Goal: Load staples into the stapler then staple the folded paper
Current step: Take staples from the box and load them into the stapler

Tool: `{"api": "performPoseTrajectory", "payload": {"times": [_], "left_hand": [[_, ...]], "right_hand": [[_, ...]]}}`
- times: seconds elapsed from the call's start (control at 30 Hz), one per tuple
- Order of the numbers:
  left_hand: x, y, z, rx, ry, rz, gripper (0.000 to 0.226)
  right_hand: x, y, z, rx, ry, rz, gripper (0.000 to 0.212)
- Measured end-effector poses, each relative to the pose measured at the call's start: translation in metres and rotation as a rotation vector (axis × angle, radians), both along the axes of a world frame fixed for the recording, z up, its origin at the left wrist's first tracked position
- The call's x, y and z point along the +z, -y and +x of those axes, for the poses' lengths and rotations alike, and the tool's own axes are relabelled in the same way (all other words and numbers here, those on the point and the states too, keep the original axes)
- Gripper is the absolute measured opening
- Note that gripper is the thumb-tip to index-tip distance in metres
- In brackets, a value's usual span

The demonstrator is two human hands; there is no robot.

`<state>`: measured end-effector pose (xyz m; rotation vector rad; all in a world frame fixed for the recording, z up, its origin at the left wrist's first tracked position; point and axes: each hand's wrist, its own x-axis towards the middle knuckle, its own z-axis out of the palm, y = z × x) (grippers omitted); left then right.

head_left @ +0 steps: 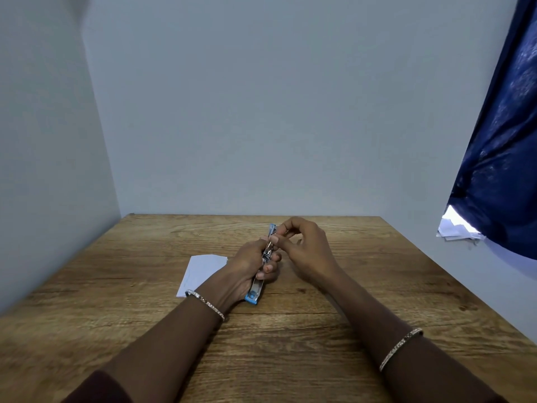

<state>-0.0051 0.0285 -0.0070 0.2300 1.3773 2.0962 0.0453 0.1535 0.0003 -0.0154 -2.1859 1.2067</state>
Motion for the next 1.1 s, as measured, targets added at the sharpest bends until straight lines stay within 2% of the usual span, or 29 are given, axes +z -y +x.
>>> {"api": "performPoseTrajectory", "payload": {"times": [0.13, 0.27, 0.37, 0.5, 0.6, 0.73, 0.83, 1.0, 1.1], "left_hand": [[0.001, 0.001, -0.003, 0.046, 0.017, -0.003, 0.024], [0.000, 0.002, -0.005, 0.056, -0.001, -0.017, 0.027], [0.001, 0.003, -0.004, 0.017, -0.006, -0.005, 0.027], [0.001, 0.002, -0.001, -0.016, -0.072, -0.032, 0.033], [0.004, 0.002, 0.004, -0.046, -0.124, -0.038, 0.032], [0.007, 0.004, 0.008, -0.072, -0.284, -0.134, 0.042], [0.005, 0.004, 0.008, -0.040, -0.461, -0.190, 0.039], [0.008, 0.007, 0.005, 0.040, -0.699, -0.164, 0.037], [0.010, 0.010, 0.003, 0.070, -0.753, -0.150, 0.043]], "right_hand": [[0.004, 0.000, 0.003, 0.157, -0.024, -0.150, 0.016], [0.008, 0.001, 0.006, 0.284, -0.017, -0.135, 0.022], [0.013, -0.006, 0.007, 0.377, 0.027, -0.284, 0.030], [0.010, -0.007, 0.003, 0.254, 0.030, -0.391, 0.013], [0.006, -0.009, -0.002, 0.175, 0.051, -0.404, 0.016], [0.006, -0.011, -0.002, 0.195, 0.171, -0.495, 0.024], [0.006, -0.009, -0.004, 0.232, 0.206, -0.571, 0.029], [0.010, -0.009, -0.004, 0.254, 0.089, -0.592, 0.029], [0.011, -0.006, -0.003, 0.237, 0.016, -0.528, 0.030]]}}
